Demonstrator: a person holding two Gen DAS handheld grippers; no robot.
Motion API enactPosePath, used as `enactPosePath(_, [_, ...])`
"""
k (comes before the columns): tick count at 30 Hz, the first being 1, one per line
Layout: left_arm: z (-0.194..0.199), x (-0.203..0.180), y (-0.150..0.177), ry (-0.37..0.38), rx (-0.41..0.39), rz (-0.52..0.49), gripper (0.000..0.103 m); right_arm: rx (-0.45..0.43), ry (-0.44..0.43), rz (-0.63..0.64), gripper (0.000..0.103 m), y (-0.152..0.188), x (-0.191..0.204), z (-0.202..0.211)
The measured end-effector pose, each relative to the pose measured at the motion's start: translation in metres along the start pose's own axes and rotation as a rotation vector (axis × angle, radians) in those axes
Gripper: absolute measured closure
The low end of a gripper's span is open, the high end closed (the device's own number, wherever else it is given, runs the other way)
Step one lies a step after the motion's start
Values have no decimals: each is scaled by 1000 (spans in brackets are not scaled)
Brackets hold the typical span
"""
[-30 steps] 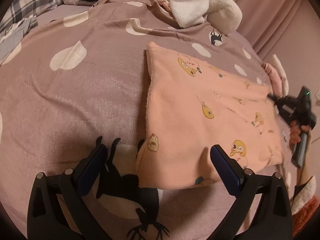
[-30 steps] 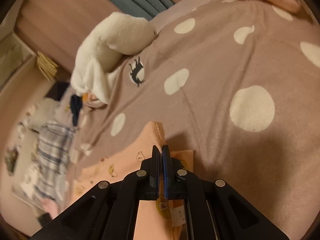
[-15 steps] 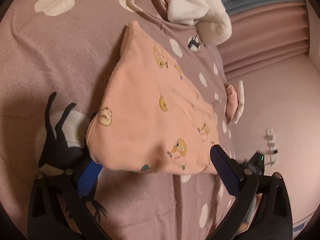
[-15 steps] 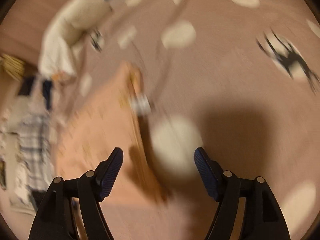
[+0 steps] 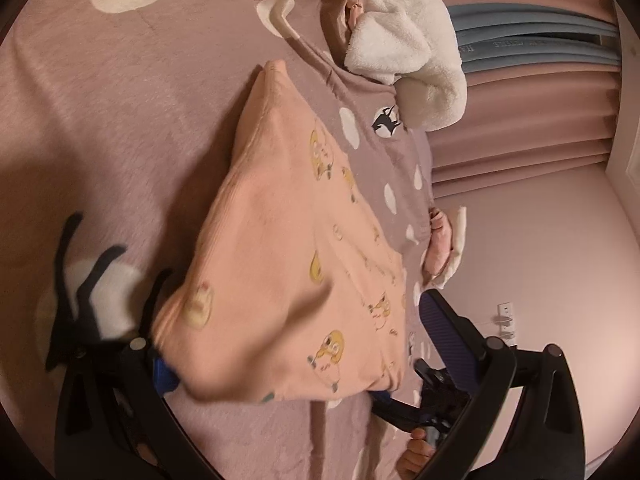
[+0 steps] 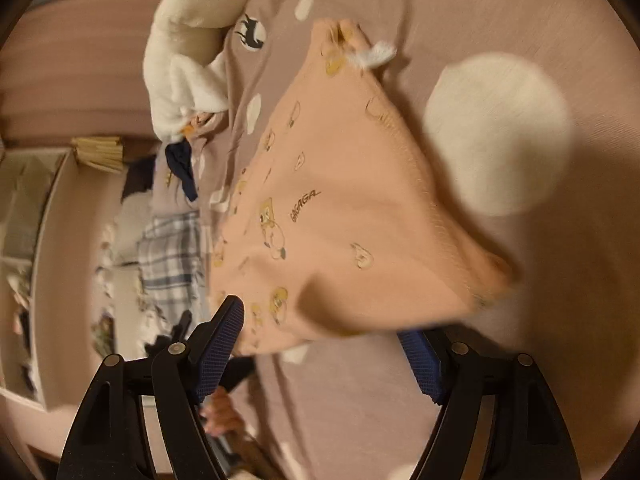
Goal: Fold small clothes
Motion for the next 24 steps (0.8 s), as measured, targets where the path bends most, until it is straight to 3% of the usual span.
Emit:
enactPosePath(5, [-6, 3, -16, 34, -15, 49, 2, -87, -34, -24, 26, -20, 6, -9])
enactPosePath(7, [-11, 0, -21, 11, -15, 38, 9, -98, -28, -46, 26, -28, 9, -14])
enactPosePath(9, [-19, 0, -28, -61, -16, 29, 33, -107, -11, -31, 26, -28, 11, -13])
enactPosePath(11, [-28, 5, -35, -155, -10, 54, 78, -119, 10, 3, 29, -30, 14, -13])
enactPosePath(12, [-31, 10, -38, -150, -18, 89, 81, -131, 34, 27, 42, -30, 17, -15])
enactPosePath(13, [-31, 15, -39, -108, -31, 122, 85, -139, 73, 48, 69, -29, 15, -13])
enactPosePath(14, [-31, 18, -38, -75, -38, 134, 90, -141, 135, 75, 81, -29, 15, -13])
enactPosePath(15, [-31, 19, -36, -78, -35, 131, 91, -135, 202, 110, 85, -30, 15, -16])
enactPosePath(18, [-28, 8, -36, -158, 2, 100, 94, -141, 222, 158, 87, -28, 16, -15])
enactPosePath(21, [-21, 1, -29, -130, -20, 92, 94, -154, 224, 178, 88, -26, 23, -14])
enactPosePath(24, [-22, -5, -21, -161, 7, 87, 95, -150, 206, 177, 89, -25, 24, -12])
Point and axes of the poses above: each gripper's, at about its wrist camera, not at the fingertips, and z roughly against the way its jaws point, x to its left, y to its underside, the point moved 1 cm from there along -z, roughly the way its jaws point, and after that the axes turned 9 degrees about x, right-handed, at the moved point
